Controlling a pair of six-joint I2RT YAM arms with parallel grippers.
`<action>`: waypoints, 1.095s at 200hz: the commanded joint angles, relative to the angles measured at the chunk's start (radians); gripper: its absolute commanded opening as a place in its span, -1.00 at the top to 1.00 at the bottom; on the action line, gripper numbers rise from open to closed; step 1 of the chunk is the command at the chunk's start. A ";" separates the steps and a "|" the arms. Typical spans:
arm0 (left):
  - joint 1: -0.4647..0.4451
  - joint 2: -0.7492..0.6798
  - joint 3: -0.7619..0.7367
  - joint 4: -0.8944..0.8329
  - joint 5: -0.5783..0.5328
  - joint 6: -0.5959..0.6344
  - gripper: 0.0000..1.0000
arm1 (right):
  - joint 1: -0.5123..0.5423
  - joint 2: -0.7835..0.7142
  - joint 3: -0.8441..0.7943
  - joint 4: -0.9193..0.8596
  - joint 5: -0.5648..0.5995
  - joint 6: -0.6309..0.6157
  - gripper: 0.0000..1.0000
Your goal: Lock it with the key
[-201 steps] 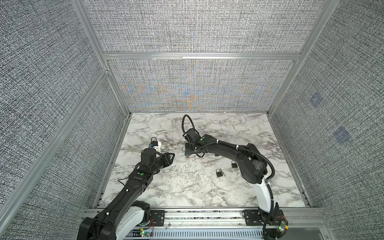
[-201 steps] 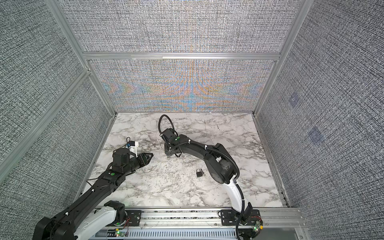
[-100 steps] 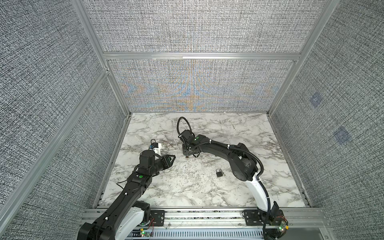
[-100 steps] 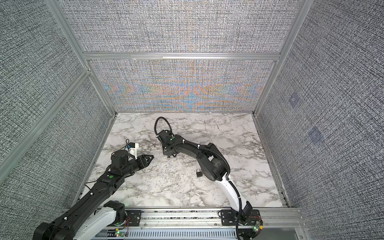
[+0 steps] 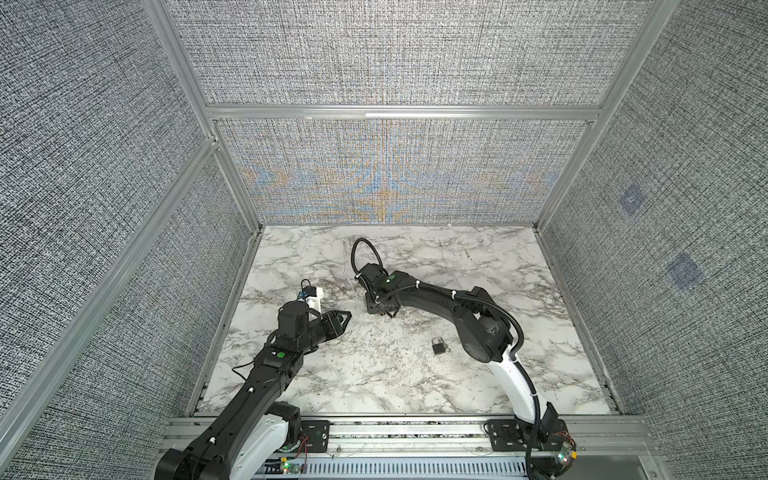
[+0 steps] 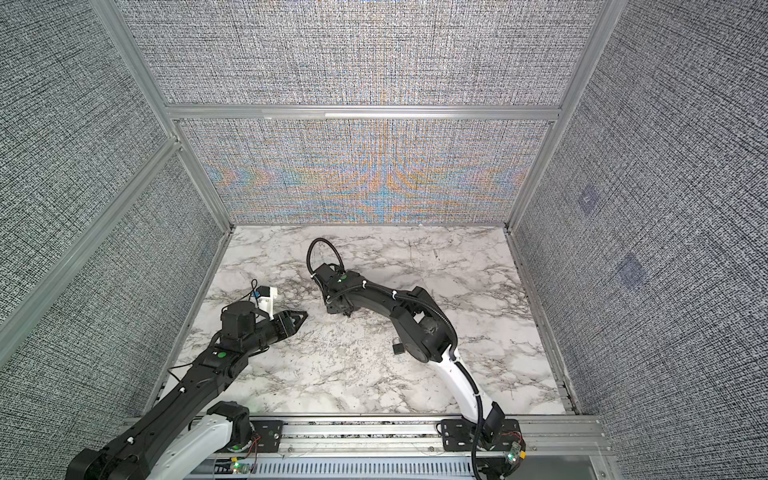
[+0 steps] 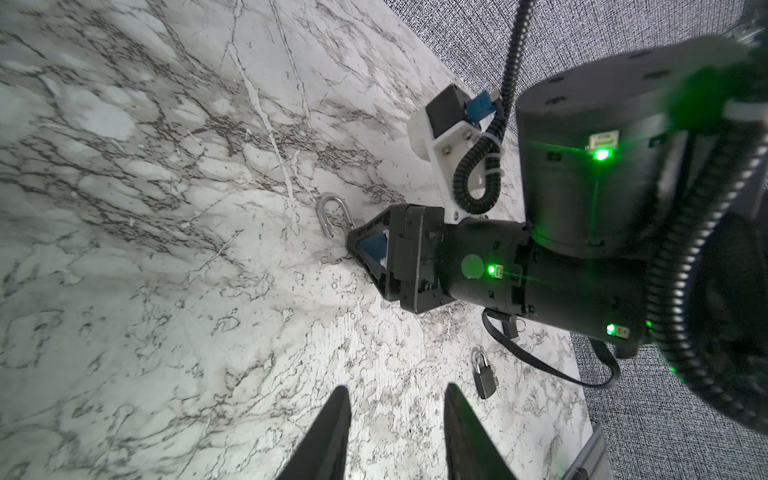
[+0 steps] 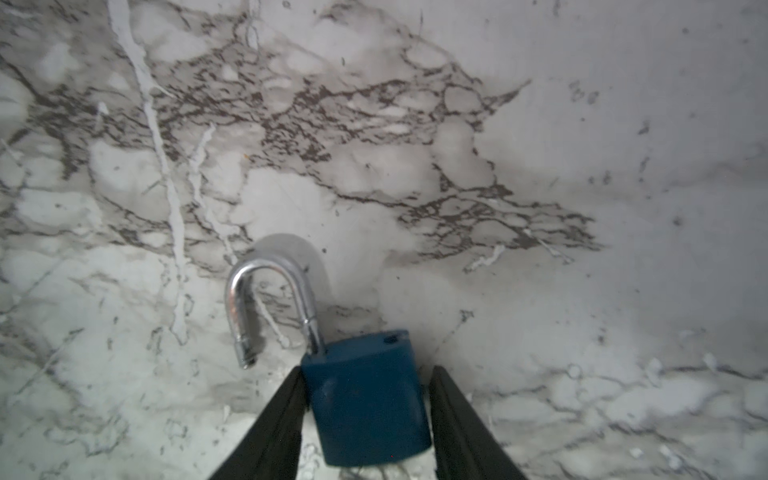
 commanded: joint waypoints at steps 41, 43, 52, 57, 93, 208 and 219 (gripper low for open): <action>0.002 0.009 -0.001 0.026 0.014 -0.011 0.20 | 0.001 -0.041 -0.045 -0.041 0.007 -0.049 0.12; 0.002 0.009 -0.001 0.025 0.014 -0.010 0.20 | 0.001 -0.040 -0.044 -0.041 0.007 -0.050 0.12; 0.002 0.009 -0.001 0.029 0.015 -0.013 0.20 | 0.001 -0.036 -0.041 -0.044 0.007 -0.053 0.12; 0.002 0.011 -0.001 0.028 0.015 -0.014 0.20 | 0.001 -0.035 -0.038 -0.044 0.006 -0.054 0.11; 0.002 0.017 0.002 0.022 0.008 -0.015 0.20 | 0.000 -0.020 -0.024 -0.047 -0.002 -0.065 0.11; 0.003 0.056 0.016 0.015 -0.007 -0.015 0.21 | 0.001 -0.135 -0.108 0.015 -0.052 -0.101 0.63; 0.003 0.064 0.019 0.017 -0.012 -0.016 0.21 | 0.002 -0.166 -0.133 0.027 -0.062 -0.110 0.62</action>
